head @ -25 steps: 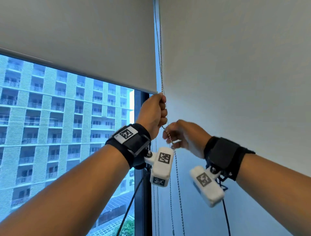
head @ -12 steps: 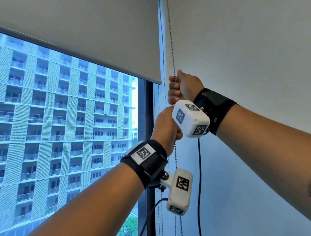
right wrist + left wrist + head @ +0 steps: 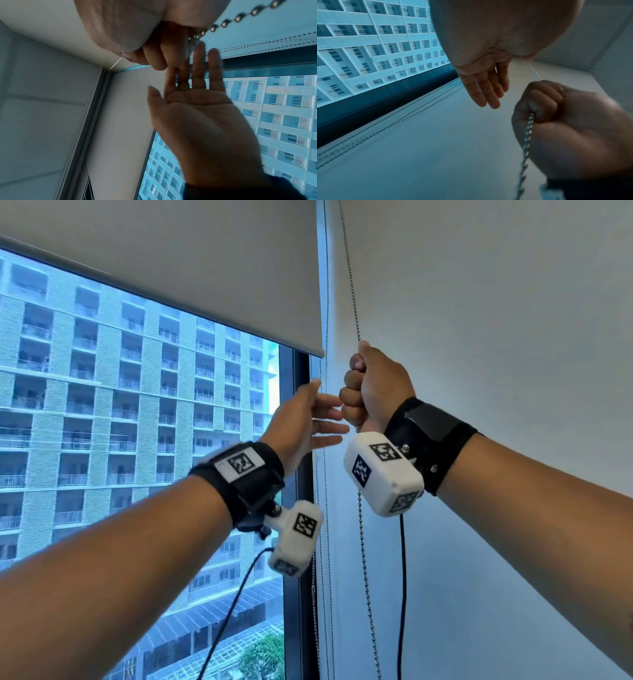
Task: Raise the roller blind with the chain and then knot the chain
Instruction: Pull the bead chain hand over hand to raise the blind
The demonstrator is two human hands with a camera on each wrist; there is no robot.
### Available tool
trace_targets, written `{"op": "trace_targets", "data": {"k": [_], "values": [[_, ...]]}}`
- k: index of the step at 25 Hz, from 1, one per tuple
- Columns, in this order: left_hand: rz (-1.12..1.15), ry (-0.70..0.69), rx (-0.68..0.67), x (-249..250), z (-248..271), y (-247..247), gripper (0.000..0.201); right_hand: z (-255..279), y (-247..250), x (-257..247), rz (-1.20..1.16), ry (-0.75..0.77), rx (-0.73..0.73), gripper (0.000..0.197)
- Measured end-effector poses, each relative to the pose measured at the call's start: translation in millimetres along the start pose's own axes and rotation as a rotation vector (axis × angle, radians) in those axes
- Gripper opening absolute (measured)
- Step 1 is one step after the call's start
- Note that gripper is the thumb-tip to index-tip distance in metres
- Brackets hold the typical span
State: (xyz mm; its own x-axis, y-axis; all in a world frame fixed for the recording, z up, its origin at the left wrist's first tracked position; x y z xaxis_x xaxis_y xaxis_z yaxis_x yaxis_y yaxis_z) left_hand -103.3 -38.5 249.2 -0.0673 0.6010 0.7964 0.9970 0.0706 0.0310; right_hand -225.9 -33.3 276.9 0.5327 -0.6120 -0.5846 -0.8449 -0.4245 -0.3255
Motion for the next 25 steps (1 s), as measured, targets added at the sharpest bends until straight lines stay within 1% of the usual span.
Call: {"op": "trace_targets", "data": {"k": [3, 5, 6, 9, 12, 15, 17, 18, 19, 20, 22, 23, 25], "values": [[-0.036, -0.069, -0.055, 20, -5, -2, 0.062, 14, 0, 5, 0.036, -0.004, -0.019, 0.044], [-0.02, -0.104, -0.087, 33, -4, -10, 0.055, 23, 0, 10, 0.034, -0.012, -0.051, 0.055], [-0.015, -0.113, -0.087, 39, -5, -14, 0.051, 27, 0, 12, 0.042, -0.019, -0.063, 0.056], [0.045, -0.119, -0.079, 49, -8, -25, 0.04, 37, 4, 21, 0.094, -0.043, -0.116, 0.041], [0.198, -0.064, -0.051, 44, -6, -32, 0.026, 39, 11, 31, 0.2, -0.014, -0.229, 0.033], [0.271, -0.015, 0.022, 39, -2, -32, 0.024, 32, 22, 25, 0.414, -0.011, -0.4, 0.027], [0.261, -0.012, 0.067, 36, 1, -29, 0.025, 23, 30, 14, 0.632, -0.063, -0.502, 0.027], [0.247, -0.009, 0.084, 35, 3, -29, 0.026, 16, 34, 7, 0.72, -0.081, -0.492, 0.025], [0.236, -0.004, 0.092, 33, 6, -30, 0.026, 7, 36, 0, 0.754, -0.083, -0.429, 0.022], [0.236, 0.002, 0.092, 29, 10, -32, 0.026, -2, 37, -8, 0.723, -0.075, -0.334, 0.019], [0.238, 0.007, 0.077, 20, 16, -37, 0.024, -20, 31, -24, 0.527, -0.051, -0.158, 0.016], [0.238, 0.009, 0.065, 15, 18, -40, 0.022, -28, 26, -31, 0.434, -0.043, -0.116, 0.016], [0.218, 0.021, 0.04, 5, 21, -45, 0.015, -38, 13, -40, 0.308, -0.049, -0.096, 0.018]]}}
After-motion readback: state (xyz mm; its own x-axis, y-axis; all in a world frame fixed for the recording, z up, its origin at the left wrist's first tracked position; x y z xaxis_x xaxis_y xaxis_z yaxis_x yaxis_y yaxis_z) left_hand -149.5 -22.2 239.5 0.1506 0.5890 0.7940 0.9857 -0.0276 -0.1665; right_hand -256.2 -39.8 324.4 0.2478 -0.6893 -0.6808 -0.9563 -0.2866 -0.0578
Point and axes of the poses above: each hand's wrist, its own z-axis away from the middle knuckle, its own y-axis out of the back of the hand, x = y × z, the point moved 1 cm from there along -z, towards the middle knuckle, and after that the axes turned 6 degrees about y, right-handed, at the moved point
